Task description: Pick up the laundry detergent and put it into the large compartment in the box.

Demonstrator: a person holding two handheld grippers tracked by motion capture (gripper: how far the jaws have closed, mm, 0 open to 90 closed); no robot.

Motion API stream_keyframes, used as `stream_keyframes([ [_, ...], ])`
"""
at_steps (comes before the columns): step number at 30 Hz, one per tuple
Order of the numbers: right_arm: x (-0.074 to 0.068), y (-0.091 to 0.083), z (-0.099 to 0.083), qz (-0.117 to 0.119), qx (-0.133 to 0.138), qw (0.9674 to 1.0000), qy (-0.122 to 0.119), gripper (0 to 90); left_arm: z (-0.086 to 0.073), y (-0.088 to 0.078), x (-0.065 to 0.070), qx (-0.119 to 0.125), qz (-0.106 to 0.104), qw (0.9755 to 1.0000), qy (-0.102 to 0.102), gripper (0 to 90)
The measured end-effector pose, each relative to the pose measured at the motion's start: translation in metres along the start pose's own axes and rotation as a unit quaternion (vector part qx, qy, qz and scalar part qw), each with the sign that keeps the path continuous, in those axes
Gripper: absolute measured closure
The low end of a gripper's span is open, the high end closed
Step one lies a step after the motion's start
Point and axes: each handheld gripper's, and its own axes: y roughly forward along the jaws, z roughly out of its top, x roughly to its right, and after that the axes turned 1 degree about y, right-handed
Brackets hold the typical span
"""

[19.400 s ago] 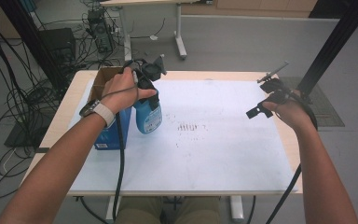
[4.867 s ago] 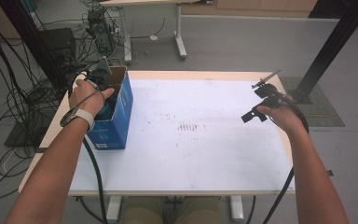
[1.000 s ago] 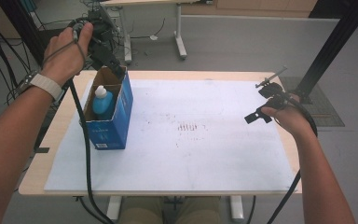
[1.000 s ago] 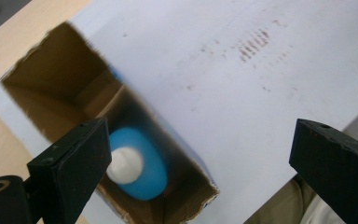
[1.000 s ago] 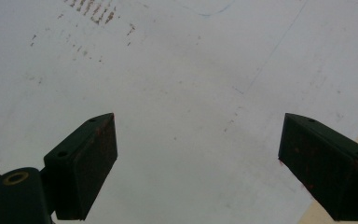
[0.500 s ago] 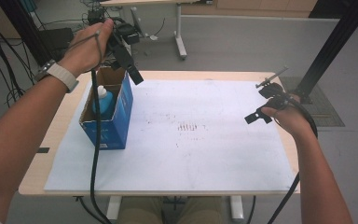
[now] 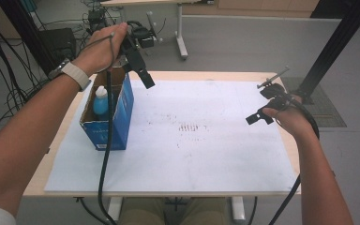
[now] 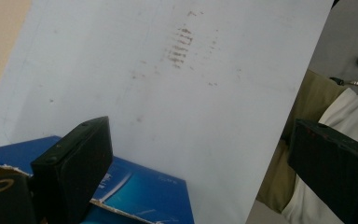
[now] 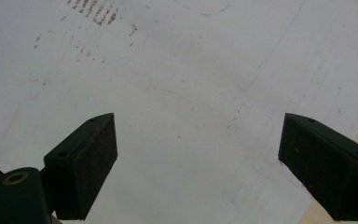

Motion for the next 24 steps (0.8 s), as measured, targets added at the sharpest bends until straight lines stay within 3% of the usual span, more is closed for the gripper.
stream_keyframes([
  [7, -0.001, 0.001, -0.001, 0.001, -0.001, 1.0, 0.0, 11.6, 0.017, 0.009, 0.01, -0.011, -0.007, 0.9988, 0.046, 7.3],
  [17, -0.001, -0.002, -0.006, 0.002, 0.005, 1.0, 0.0, 11.6, 0.039, 0.017, 0.016, -0.018, -0.018, 0.9966, 0.078, 7.1],
  [24, 0.001, -0.004, -0.011, 0.001, 0.006, 1.0, 0.006, 11.6, 0.051, 0.028, 0.018, -0.018, -0.03, 0.9937, 0.107, 7.1],
])
